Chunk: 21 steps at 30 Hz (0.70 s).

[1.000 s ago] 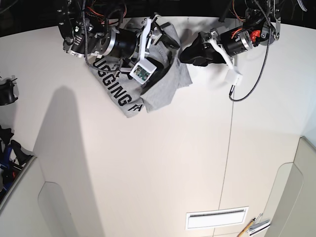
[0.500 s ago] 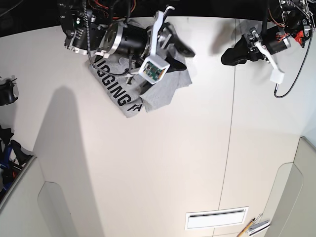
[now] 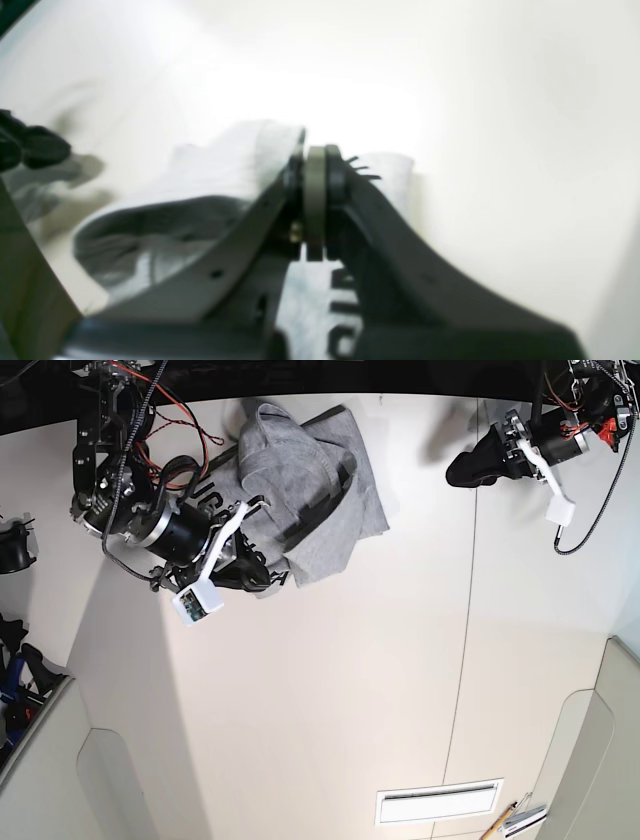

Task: Fold the T-shirt properly
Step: 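Fold the strip again with the right gripper into a compact bundle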

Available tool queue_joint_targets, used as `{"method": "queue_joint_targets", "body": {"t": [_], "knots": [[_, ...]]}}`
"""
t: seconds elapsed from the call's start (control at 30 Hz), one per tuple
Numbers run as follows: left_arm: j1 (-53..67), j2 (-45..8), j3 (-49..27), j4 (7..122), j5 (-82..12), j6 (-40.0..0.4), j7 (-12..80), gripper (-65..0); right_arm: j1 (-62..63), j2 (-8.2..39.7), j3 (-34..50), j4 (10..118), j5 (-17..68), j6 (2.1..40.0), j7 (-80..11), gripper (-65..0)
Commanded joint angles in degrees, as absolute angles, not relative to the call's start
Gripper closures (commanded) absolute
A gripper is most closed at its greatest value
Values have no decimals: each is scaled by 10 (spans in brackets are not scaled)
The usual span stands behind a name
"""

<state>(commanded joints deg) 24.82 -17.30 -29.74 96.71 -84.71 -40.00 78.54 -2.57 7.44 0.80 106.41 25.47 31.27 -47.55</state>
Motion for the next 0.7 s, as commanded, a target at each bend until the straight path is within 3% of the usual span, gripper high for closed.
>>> {"method": "queue_joint_targets", "body": {"t": [0.17, 0.37, 0.7], "knots": [[248, -173, -297, 967, -847, -400, 783, -447, -15, 74, -15, 990, 295, 317, -478, 0], [248, -173, -297, 967, -847, -400, 778, -447, -14, 69, -127, 959, 325, 325, -477, 0], [248, -173, -297, 967, -846, -400, 779, -447, -15, -28, -269, 961, 341, 335, -506, 0]]}}
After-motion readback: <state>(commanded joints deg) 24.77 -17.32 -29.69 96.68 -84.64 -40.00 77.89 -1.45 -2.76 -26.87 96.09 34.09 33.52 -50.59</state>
